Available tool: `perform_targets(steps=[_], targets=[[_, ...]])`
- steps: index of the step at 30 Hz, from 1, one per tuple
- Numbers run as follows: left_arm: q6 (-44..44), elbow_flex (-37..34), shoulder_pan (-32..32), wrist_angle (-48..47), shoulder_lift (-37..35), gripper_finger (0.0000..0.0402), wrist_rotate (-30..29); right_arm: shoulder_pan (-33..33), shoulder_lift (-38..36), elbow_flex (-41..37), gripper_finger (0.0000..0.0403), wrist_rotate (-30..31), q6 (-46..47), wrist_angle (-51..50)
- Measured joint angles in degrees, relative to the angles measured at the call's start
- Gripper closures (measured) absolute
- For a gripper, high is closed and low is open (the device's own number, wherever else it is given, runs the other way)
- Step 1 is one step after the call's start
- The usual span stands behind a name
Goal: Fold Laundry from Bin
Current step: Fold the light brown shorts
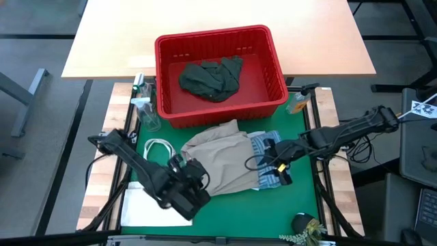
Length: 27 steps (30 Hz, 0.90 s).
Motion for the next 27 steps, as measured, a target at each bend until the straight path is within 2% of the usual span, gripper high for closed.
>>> perform_targets(steps=[3,6,11,16,21,27], targets=[[2.3,-3.8,-0.5,0.2,-5.1,0.0305,-4.0,0.0,-0.4,0.8,0.021,0.0,0.2,-1.8],[-2.0,-15.0,-1.6,0.2,-13.5,0.0305,-6.7,0.0,-0.4,1.2,0.021,0.0,0.5,-2.7],[-26.9,-40.4,-5.5,1.2,-28.6,0.0305,-6.7,0.0,-0.4,1.2,0.021,0.1,0.6,-3.0],[-44.4,-60.2,-7.5,16.6,-36.7,0.0305,-7.9,0.0,-0.4,1.2,0.021,0.9,0.6,-2.8],[-45.2,-71.4,-5.2,33.7,-37.9,0.0305,-8.8,0.0,-0.4,1.2,0.021,5.3,0.2,-2.3],[-34.6,-79.7,-0.2,55.6,-37.9,0.0305,-12.1,0.0,-0.4,1.2,0.021,8.1,-0.1,-2.3]])
